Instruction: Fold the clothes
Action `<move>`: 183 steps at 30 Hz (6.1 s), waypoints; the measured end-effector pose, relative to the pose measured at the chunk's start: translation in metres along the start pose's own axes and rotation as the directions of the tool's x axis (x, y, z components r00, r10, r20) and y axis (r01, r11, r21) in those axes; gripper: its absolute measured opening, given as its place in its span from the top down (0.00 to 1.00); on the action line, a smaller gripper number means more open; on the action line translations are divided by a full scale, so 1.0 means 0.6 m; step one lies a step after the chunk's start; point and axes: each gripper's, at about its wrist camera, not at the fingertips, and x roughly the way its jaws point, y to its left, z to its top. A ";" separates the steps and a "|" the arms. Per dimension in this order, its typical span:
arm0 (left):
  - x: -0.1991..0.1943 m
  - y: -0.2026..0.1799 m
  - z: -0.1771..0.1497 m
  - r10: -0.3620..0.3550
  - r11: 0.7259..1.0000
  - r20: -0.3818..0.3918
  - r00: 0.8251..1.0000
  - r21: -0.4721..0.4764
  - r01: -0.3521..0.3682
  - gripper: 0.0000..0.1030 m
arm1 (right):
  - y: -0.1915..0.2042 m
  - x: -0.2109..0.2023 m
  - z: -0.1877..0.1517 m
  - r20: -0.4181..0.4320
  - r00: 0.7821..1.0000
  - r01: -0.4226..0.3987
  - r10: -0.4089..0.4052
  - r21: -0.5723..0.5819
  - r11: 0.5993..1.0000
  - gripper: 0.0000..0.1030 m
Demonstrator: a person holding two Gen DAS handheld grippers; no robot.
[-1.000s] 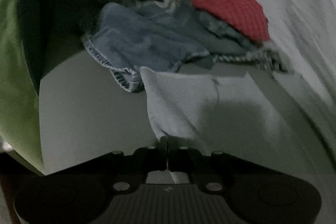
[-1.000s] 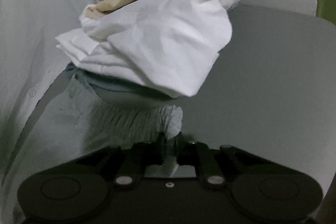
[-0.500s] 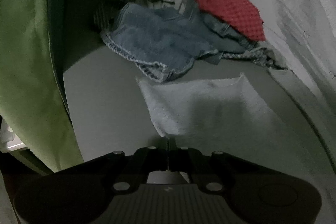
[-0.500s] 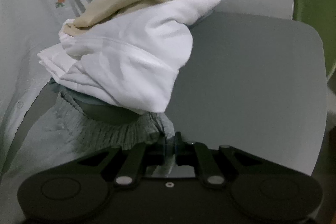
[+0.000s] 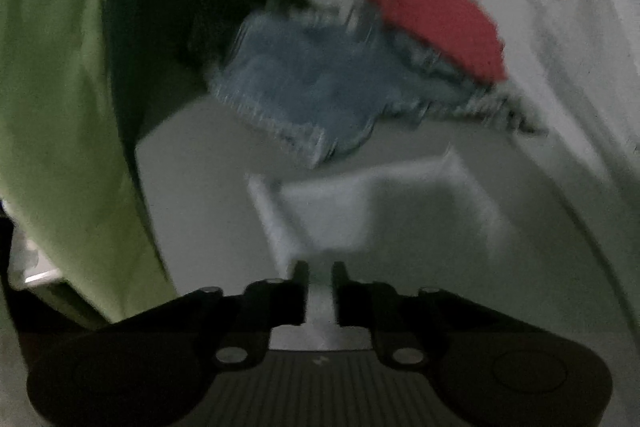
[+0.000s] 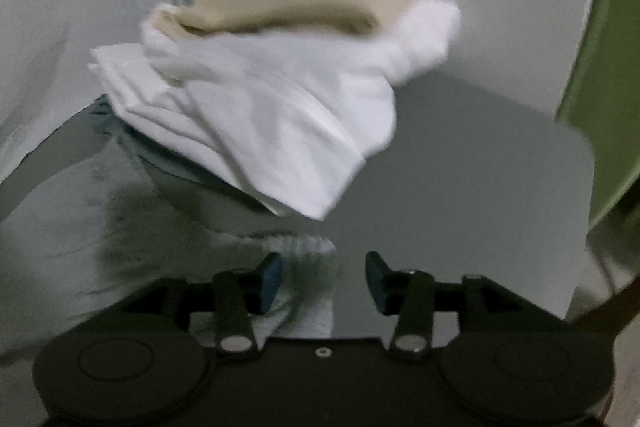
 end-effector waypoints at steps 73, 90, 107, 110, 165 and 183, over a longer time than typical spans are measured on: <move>0.025 -0.224 -0.131 -0.187 0.914 -0.288 0.939 0.299 0.274 0.21 | 0.013 -0.027 -0.110 -0.055 0.885 -0.415 0.463 0.361 0.835 0.01; 0.015 -0.220 -0.163 -0.206 0.863 -0.313 0.927 0.388 0.323 0.00 | -0.061 0.001 -0.114 -0.014 0.953 -0.271 0.301 0.397 0.877 0.41; 0.016 -0.117 -0.110 -0.391 0.907 -0.293 0.872 0.036 0.419 0.29 | -0.077 0.031 -0.158 0.035 0.922 -0.304 0.387 0.684 0.663 0.99; 0.014 -0.060 -0.092 -0.416 0.909 -0.236 0.878 -0.089 0.407 0.46 | -0.083 0.031 -0.160 0.039 0.920 -0.304 0.390 0.700 0.647 0.99; -0.036 -0.013 0.111 -0.285 0.930 0.190 0.940 -0.183 0.319 1.00 | -0.078 -0.068 -0.068 0.179 0.908 -0.409 0.380 0.574 0.709 0.99; 0.001 -0.156 0.234 -0.350 0.917 0.221 0.910 -0.117 0.381 1.00 | 0.038 -0.100 0.058 0.299 0.897 -0.434 0.325 0.466 0.771 0.99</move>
